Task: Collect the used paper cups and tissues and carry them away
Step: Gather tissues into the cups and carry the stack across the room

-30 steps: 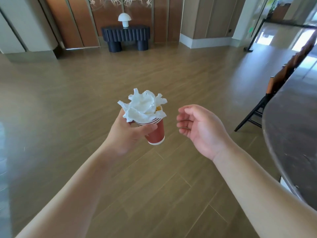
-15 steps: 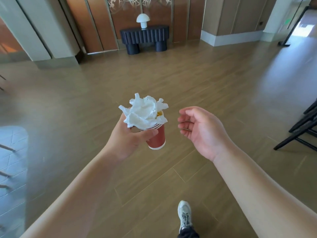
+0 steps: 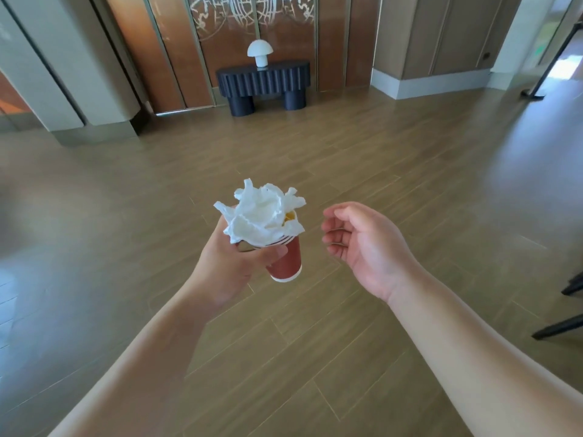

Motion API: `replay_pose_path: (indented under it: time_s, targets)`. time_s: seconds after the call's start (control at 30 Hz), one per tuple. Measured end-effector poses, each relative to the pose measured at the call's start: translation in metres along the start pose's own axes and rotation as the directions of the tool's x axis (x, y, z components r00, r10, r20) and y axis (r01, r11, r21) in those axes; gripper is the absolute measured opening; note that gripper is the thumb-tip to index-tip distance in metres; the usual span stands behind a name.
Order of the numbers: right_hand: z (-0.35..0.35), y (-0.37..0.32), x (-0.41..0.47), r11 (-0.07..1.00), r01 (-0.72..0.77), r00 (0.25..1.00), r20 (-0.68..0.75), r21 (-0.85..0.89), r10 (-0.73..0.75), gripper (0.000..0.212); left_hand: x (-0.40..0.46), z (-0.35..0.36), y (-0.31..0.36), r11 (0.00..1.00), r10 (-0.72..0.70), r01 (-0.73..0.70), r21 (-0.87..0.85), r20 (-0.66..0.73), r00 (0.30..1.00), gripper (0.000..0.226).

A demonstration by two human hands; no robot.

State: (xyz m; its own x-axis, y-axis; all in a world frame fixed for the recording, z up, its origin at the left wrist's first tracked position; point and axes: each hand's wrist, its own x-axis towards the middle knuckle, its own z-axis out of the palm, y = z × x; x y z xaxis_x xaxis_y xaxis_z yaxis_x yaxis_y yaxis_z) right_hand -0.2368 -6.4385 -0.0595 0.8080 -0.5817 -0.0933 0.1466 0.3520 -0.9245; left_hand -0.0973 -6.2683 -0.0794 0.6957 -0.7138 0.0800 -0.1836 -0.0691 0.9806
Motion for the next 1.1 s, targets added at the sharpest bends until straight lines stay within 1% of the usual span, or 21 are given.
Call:
replay_pose_path:
  time_s: [0.1,0.23,0.3,0.4,0.53,0.6,0.73,0.87,1.1]
  targets:
    - [-0.001,-0.001,0.05,1.0,-0.006,1.0,0.005,-0.025,0.006,0.023,0.049,-0.012,-0.011,1.0,-0.001,0.001,-0.003,-0.013,1.0,0.079]
    - [0.001,0.007,0.121,0.999,-0.036,0.999,-0.015,-0.037,0.035,0.023,0.117,-0.025,-0.033,1.0,-0.007,0.007,-0.019,-0.008,1.0,0.082]
    - [0.004,0.015,0.161,0.997,-0.05,0.999,-0.01,-0.051,0.05,0.023,0.154,-0.031,-0.046,1.0,-0.008,0.008,-0.025,0.0,1.0,0.078]
    - [0.009,0.022,0.228,0.996,-0.045,0.999,-0.021,-0.072,0.044,0.024,0.22,-0.043,-0.062,1.0,0.006,-0.006,-0.026,0.012,1.0,0.069]
    - [0.025,0.022,0.326,0.996,-0.051,0.997,-0.069,-0.07,0.047,0.023,0.32,-0.067,-0.08,0.999,0.033,-0.031,-0.023,0.054,0.998,0.071]
    - [0.039,0.018,0.376,0.995,-0.066,0.995,-0.078,-0.074,0.06,0.022,0.369,-0.084,-0.083,0.999,0.033,-0.033,-0.003,0.064,0.997,0.068]
    - [0.066,0.0,0.467,0.997,0.002,0.997,-0.082,-0.072,-0.008,0.021,0.463,-0.12,-0.08,0.997,0.062,-0.066,0.034,0.091,0.994,0.069]
    - [0.08,-0.007,0.537,0.998,0.024,0.998,-0.062,-0.063,-0.028,0.022,0.539,-0.144,-0.078,0.992,0.107,-0.115,0.057,0.119,0.987,0.066]
    - [0.077,-0.007,0.658,1.0,0.012,0.996,-0.083,-0.028,-0.014,0.023,0.655,-0.157,-0.105,0.994,0.074,-0.086,0.072,0.157,0.985,0.056]
